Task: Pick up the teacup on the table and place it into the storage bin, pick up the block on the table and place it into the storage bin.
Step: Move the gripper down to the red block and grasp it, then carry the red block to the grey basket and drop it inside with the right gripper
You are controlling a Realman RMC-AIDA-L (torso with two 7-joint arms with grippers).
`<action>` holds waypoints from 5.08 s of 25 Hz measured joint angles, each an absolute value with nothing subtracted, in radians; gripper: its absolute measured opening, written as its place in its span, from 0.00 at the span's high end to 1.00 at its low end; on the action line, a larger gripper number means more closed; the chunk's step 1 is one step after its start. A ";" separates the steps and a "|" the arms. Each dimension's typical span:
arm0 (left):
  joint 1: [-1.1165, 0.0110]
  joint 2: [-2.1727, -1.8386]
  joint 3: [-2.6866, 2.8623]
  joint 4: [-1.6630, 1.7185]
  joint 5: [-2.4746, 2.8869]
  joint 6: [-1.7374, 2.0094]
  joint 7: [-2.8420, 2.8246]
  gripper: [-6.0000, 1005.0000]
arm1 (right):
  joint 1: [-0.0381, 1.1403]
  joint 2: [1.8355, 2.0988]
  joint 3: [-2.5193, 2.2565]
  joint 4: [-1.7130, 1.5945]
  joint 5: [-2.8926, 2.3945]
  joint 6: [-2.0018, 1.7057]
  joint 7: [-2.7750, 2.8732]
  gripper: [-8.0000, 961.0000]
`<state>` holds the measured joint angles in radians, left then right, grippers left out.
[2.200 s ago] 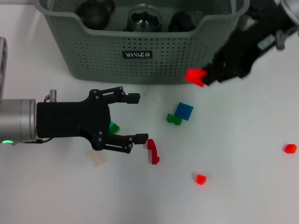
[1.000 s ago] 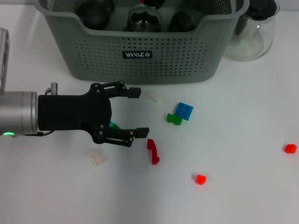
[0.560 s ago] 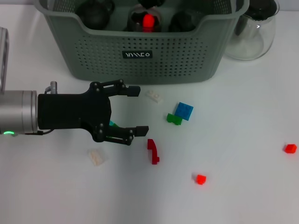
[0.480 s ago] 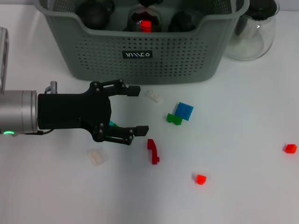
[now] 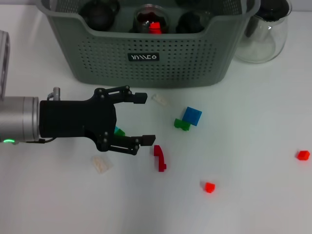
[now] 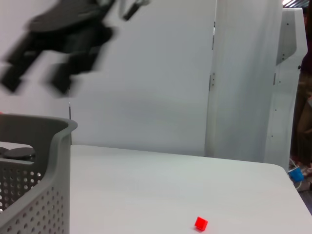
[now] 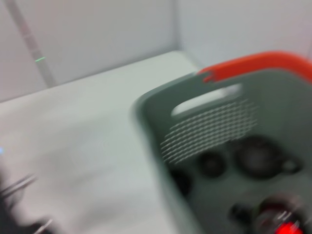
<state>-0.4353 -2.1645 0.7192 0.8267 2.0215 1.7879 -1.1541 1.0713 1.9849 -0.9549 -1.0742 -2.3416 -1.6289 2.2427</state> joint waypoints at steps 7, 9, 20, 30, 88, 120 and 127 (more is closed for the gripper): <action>-0.435 -2.164 0.721 0.827 2.023 1.788 -1.154 0.10 | 0.953 1.960 -0.978 -1.183 -2.320 -1.965 2.219 0.16; -0.434 -2.165 0.720 0.826 2.023 1.784 -1.153 0.10 | 0.909 1.960 -1.040 -1.182 -2.349 -1.978 2.226 0.16; -0.433 -2.168 0.716 0.825 2.023 1.761 -1.153 0.11 | 0.793 2.047 -1.110 -1.182 -2.698 -1.932 2.218 0.16; -0.444 -2.166 0.720 0.795 2.022 1.712 -1.151 0.11 | 0.734 2.050 -1.110 -1.173 -2.796 -1.877 2.193 0.16; -0.444 -2.166 0.713 0.724 2.022 1.682 -1.124 0.12 | 0.698 2.091 -1.134 -1.029 -2.924 -1.685 2.168 0.77; -0.418 -2.156 0.656 0.743 2.066 1.693 -1.123 0.13 | 1.229 2.054 -0.970 -0.938 -2.546 -1.431 2.276 0.78; -0.427 -2.154 0.656 0.755 2.064 1.721 -1.131 0.13 | 1.256 2.081 -1.088 -0.736 -2.588 -1.104 2.283 0.77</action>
